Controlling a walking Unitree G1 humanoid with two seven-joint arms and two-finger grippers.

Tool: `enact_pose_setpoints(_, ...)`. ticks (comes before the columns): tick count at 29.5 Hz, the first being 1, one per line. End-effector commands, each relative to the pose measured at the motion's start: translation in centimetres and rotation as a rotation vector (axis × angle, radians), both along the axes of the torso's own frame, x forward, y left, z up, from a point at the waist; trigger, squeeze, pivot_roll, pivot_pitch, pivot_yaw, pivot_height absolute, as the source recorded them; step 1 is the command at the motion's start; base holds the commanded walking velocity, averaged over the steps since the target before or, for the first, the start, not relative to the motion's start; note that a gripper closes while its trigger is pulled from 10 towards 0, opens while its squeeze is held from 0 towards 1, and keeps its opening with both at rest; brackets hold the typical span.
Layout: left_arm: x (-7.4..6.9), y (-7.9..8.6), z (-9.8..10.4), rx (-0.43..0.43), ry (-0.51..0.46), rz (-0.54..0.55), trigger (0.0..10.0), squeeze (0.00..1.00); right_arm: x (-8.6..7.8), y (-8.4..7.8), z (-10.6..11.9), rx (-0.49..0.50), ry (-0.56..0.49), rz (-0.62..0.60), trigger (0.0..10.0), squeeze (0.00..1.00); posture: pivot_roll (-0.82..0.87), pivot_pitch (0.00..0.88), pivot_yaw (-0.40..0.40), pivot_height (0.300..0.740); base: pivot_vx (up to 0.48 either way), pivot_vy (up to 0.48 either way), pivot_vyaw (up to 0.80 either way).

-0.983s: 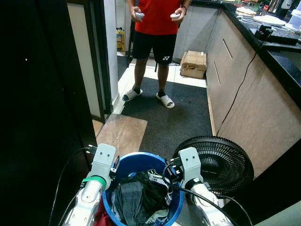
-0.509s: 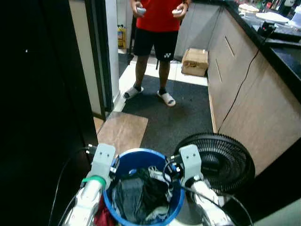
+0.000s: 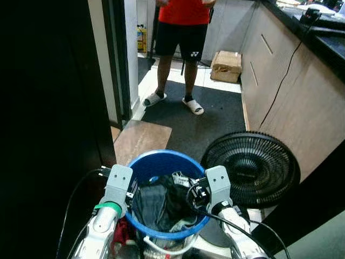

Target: Clothes washing

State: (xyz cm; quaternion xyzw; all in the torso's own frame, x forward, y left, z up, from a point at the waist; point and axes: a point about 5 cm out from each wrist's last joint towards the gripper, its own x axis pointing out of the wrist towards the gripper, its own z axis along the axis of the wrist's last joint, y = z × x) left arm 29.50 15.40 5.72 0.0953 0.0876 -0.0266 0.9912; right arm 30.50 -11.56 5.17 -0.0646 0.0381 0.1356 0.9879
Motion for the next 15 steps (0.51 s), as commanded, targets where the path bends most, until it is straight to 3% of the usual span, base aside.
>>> enact_pose_setpoints(1, 0.2, -0.2, 0.5, -0.025, -0.006, 0.003, 10.0, 0.00, 0.0, -0.1, 0.3, 0.009, -0.005, -0.002, 10.0, 0.00, 0.10, 0.030, -0.027, 0.595, 0.000, 0.000, 0.00)
enact_pose_setpoints(4, 0.5, -0.5, 1.4, -0.040, -0.035, -0.003, 10.0, 0.00, 0.3, 0.0, 1.0, 0.016, -0.034, 0.007, 10.0, 0.00, 0.10, 0.031, -0.026, 0.590, 0.000, 0.000, 0.00)
enact_pose_setpoints(5, 1.3, -1.0, 3.8, -0.070, -0.101, -0.017, 10.0, 0.00, 1.0, 0.1, 3.1, 0.035, -0.102, 0.013, 10.0, 0.00, 0.10, 0.031, -0.026, 0.585, 0.000, 0.000, 0.00)
enact_pose_setpoints(6, 1.3, -1.0, 3.8, -0.070, -0.101, -0.017, 10.0, 0.00, 1.0, 0.1, 3.1, 0.035, -0.102, 0.013, 10.0, 0.00, 0.10, 0.031, -0.026, 0.585, 0.000, 0.000, 0.00)
enact_pose_setpoints(7, 2.1, -1.6, 6.1, -0.099, -0.164, -0.029, 10.0, 0.00, 1.7, 0.2, 5.2, 0.051, -0.172, 0.019, 10.0, 0.00, 0.10, 0.039, -0.025, 0.580, 0.000, 0.000, 0.00)
enact_pose_setpoints(9, 2.1, -1.6, 6.1, -0.099, -0.164, -0.029, 10.0, 0.00, 1.7, 0.2, 5.2, 0.051, -0.172, 0.019, 10.0, 0.00, 0.10, 0.039, -0.025, 0.580, 0.000, 0.000, 0.00)
enact_pose_setpoints(11, 3.5, -2.8, 9.9, -0.135, -0.253, -0.052, 10.0, 0.00, 3.1, 0.4, 8.5, 0.080, -0.260, 0.019, 10.0, 0.00, 0.10, 0.051, -0.024, 0.580, 0.000, 0.000, 0.00)
enact_pose_setpoints(15, 4.7, -3.9, 12.7, -0.153, -0.305, -0.069, 10.0, 0.00, 4.2, 0.7, 10.1, 0.088, -0.279, 0.029, 10.0, 0.00, 0.10, 0.078, -0.027, 0.580, 0.000, 0.000, 0.00)
